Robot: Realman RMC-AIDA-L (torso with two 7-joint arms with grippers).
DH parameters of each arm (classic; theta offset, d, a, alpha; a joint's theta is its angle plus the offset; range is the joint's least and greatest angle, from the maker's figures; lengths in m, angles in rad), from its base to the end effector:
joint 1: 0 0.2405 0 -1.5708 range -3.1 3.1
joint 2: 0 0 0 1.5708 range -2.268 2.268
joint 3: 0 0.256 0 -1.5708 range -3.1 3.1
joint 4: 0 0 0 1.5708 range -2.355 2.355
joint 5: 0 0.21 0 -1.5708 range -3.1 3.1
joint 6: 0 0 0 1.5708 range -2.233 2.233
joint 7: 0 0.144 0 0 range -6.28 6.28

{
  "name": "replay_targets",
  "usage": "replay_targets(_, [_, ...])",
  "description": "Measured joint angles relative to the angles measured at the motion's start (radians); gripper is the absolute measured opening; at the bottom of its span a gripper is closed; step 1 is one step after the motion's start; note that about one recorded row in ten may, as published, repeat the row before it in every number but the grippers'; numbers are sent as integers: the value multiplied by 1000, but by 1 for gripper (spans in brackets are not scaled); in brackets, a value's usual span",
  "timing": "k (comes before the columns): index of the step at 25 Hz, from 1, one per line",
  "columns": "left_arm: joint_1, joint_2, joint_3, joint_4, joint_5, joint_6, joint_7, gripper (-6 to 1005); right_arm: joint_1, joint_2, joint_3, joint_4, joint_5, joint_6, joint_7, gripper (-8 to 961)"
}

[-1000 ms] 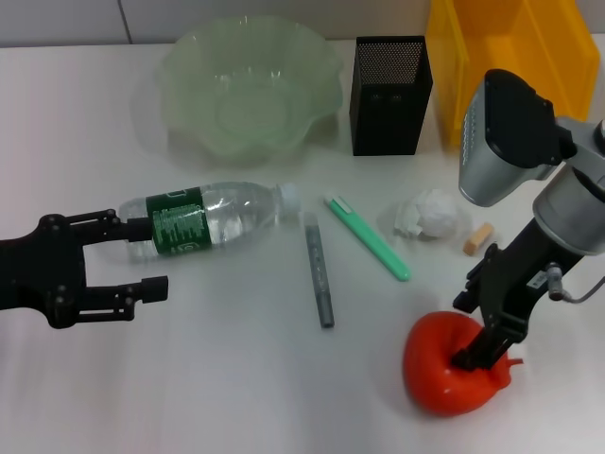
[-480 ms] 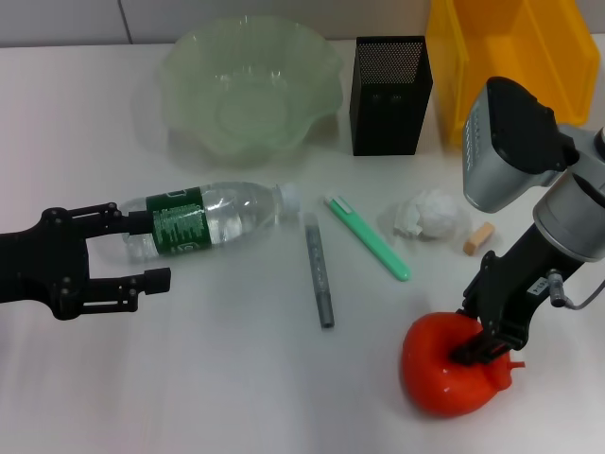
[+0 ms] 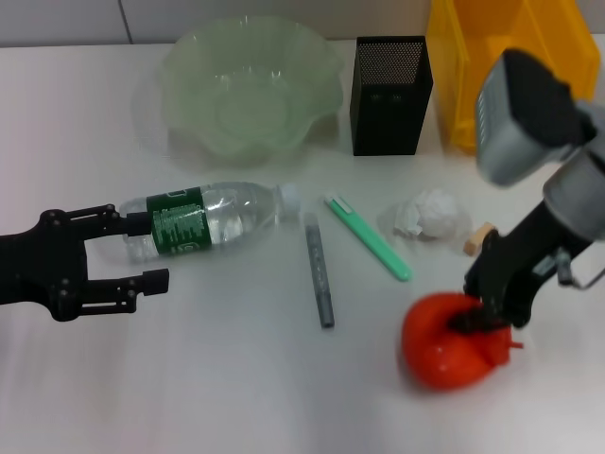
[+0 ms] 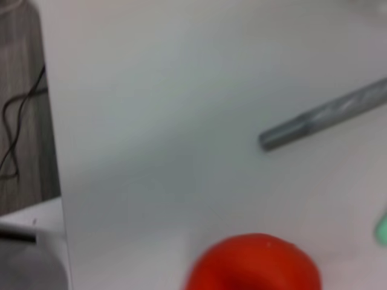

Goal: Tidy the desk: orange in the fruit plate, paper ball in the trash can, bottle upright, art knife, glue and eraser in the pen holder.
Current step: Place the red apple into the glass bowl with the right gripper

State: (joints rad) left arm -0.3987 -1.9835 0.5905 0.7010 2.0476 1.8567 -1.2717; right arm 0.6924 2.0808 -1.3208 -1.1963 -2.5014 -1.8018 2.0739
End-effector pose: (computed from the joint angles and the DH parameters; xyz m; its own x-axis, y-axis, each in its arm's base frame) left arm -0.3006 0.2740 0.0532 0.8131 0.2857 0.5073 0.3817 -0.9195 -0.0939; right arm 0.1771 0.3294 -0.0113 0.8709 -0.2748 0.4075 -0.2987 -0.9543 -0.0053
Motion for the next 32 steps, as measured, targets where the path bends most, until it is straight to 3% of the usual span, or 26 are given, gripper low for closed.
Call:
replay_targets(4, [2, -1, -1, -1, -1, -11, 1, 786, -5, -1, 92, -105, 55, -41, -3, 207])
replay_targets(9, [4, -7, -2, -2, -1, -14, 13, 786, 5, -1, 131, -189, 88, -62, 6, 183])
replay_targets(14, [4, -8, -7, -2, -1, -14, 14, 785, 30, 0, 136, -244, 132, 16, 47, 143])
replay_targets(22, [3, -14, -12, -2, -2, -15, 14, 784, 31, 4, 98, -196, 246, 384, -11, 57])
replay_targets(25, [4, -17, -12, -2, -3, -15, 14, 784, 32, 4, 37, -98, 310, 604, -84, 46])
replay_targets(26, [4, -17, -13, -2, -3, -15, 14, 784, 32, 4, 37, -98, 310, 604, -84, 43])
replay_targets(29, [4, -21, -18, -2, -5, -15, 14, 784, 40, 4, -60, 39, 390, 869, -185, 44])
replay_targets(32, [4, -25, -26, -2, -6, -15, 15, 783, 48, 5, -109, 103, 444, 975, -243, 69])
